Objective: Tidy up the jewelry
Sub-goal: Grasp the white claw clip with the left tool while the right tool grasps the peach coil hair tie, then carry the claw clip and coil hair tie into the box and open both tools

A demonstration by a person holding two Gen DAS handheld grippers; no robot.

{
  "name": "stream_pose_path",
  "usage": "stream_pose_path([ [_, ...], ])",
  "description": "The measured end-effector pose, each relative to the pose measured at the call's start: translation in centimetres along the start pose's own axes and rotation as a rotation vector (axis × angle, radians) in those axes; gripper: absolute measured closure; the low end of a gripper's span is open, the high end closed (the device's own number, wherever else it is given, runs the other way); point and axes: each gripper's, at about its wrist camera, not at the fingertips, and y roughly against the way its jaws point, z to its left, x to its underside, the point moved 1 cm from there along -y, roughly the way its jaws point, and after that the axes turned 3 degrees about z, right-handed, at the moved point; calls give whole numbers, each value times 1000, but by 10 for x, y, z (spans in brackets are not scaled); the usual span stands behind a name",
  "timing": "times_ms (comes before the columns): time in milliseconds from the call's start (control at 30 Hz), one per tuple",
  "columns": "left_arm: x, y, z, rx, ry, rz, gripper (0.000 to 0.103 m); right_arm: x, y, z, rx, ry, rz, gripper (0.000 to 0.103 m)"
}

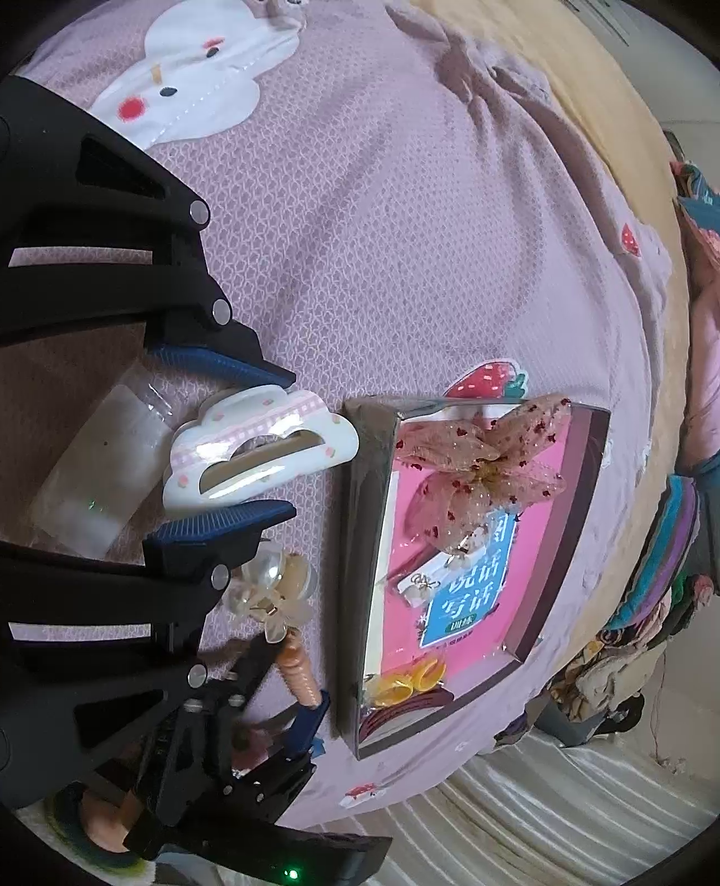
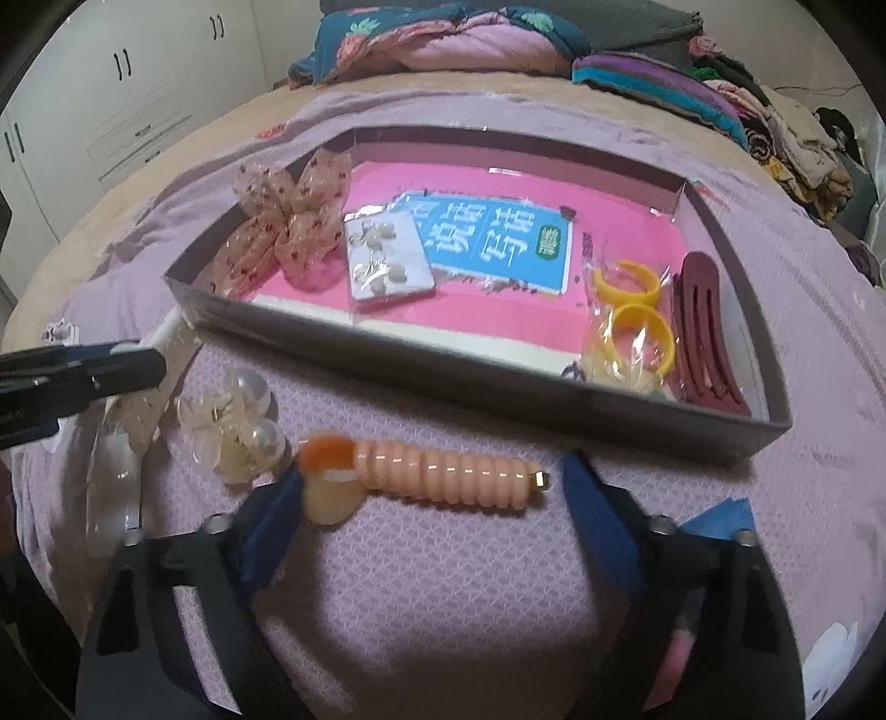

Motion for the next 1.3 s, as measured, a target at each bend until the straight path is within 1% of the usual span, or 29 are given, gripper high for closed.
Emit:
stream_pose_path([
  [33,0,1,-1,-4,-2,0,70,-1,1,-2,3,-6,-9,31],
  [100,1,2,-2,-9,-1,-5,70,0,3,-8,-21,-24,-16,32],
  [267,5,8,1,-3,22,-15,71,6,14,-14,-17,-20,-27,33],
  [333,6,12,1,-5,23,-18,71,10,25,-19,-15,-31,-38,33],
  [467,5,26,-2,-3,25,-49,73,17,48,-30,-12,-54,-70,33],
  [833,-5,68,-41,18,-42,-142,73,20,121,-62,26,-99,-222,33],
  [1000,-11,82,-58,35,-68,-176,73,21,149,-78,53,-113,-274,33],
  [1133,-18,92,-68,40,-87,-196,73,21,166,-89,69,-121,-301,33],
  [1300,-29,97,-77,44,-108,-214,73,17,178,-100,84,-127,-317,33],
])
